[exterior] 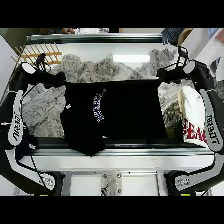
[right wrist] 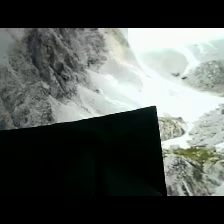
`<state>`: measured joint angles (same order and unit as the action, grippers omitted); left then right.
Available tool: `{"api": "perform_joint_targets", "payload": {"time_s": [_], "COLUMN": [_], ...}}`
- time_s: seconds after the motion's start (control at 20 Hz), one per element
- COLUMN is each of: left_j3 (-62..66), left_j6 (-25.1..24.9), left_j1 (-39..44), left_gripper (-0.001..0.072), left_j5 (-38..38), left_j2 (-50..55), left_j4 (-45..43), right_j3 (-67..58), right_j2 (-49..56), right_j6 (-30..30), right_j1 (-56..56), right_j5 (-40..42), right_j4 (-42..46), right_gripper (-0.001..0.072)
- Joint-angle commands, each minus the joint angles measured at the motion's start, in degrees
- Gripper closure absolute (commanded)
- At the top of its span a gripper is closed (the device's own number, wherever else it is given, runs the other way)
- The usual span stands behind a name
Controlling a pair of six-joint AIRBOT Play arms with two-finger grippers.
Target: Fold the clothes and pants, and hang the long-sleeved shirts on hangers.
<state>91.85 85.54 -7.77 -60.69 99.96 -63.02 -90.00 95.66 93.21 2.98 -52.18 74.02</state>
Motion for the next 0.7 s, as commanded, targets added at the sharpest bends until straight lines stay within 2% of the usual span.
{"api": "perform_joint_targets", "payload": {"time_s": [0.0,0.35,0.65], "left_j3": [-7.7,-26.9,-31.7], "left_j6": [-0.6,-4.2,-4.2], "left_j1": [0.0,-0.7,-0.6], "left_gripper": [0.0699,0.0699,0.0698], "left_j5": [2.7,8.8,9.3], "left_j2": [-4.0,-13.0,-13.2], "left_j4": [-0.1,-0.2,0.1], "right_j3": [4.1,18.4,22.1], "right_j2": [-2.4,-7.3,-7.3], "right_j6": [0.0,0.6,1.5], "right_j1": [-1.4,-3.6,-6.0], "right_j5": [-1.4,-1.2,-2.2], "right_j4": [3.5,5.1,4.7], "right_gripper": [0.0704,0.0703,0.07]}}
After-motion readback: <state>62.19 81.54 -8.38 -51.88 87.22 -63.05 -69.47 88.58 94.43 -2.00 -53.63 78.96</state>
